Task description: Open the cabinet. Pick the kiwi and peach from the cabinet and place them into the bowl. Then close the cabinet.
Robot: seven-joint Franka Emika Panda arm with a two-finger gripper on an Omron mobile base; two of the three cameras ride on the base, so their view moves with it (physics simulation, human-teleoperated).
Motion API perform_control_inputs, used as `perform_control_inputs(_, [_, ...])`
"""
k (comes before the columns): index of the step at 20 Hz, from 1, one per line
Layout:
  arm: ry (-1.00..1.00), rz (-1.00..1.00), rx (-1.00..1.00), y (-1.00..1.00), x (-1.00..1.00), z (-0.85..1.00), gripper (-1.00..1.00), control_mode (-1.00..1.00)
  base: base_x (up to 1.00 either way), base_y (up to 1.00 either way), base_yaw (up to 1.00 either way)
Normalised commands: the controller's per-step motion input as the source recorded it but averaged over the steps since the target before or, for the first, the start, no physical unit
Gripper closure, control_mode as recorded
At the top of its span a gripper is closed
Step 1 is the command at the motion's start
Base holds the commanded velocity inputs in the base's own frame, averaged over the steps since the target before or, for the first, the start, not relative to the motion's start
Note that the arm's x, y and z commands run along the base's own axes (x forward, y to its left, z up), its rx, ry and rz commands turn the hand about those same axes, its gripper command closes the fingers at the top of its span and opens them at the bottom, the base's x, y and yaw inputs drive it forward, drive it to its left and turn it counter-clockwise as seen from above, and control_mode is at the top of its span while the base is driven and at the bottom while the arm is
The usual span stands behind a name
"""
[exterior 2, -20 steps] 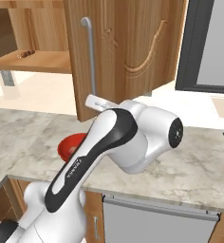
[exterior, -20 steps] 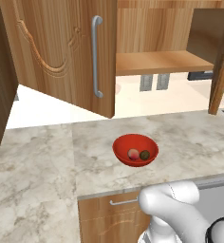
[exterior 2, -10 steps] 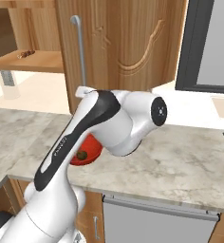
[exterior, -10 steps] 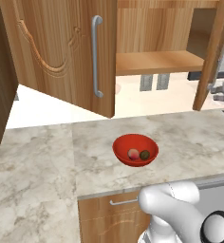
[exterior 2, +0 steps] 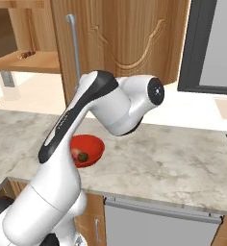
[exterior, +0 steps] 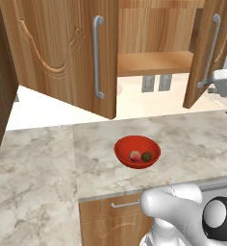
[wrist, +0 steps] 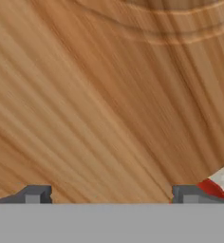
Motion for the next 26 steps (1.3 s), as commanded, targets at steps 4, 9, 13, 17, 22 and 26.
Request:
perform_control_inputs(4, [0.00,-0.06,0.00,0.08,0.72,0.00,-1.00,-1.00,0.00,0.00,0.00])
perform_control_inputs(9, [0.00,-0.07,0.00,0.11,0.80,0.01,-1.00,-1.00,0.00,0.00,0.00])
perform_control_inputs(13, [0.00,-0.07,0.00,0.12,0.82,0.03,-1.00,-1.00,0.00,0.00,0.00])
perform_control_inputs(17, [0.00,-0.07,0.00,0.05,0.72,0.15,-1.00,-1.00,0.00,0.00,0.00])
perform_control_inputs(22, [0.00,-0.08,0.00,0.00,0.62,0.10,-1.00,-1.00,0.00,0.00,0.00])
perform_control_inputs(26, [0.01,-0.09,0.00,0.09,0.62,0.00,-1.00,-1.00,0.00,0.00,0.00])
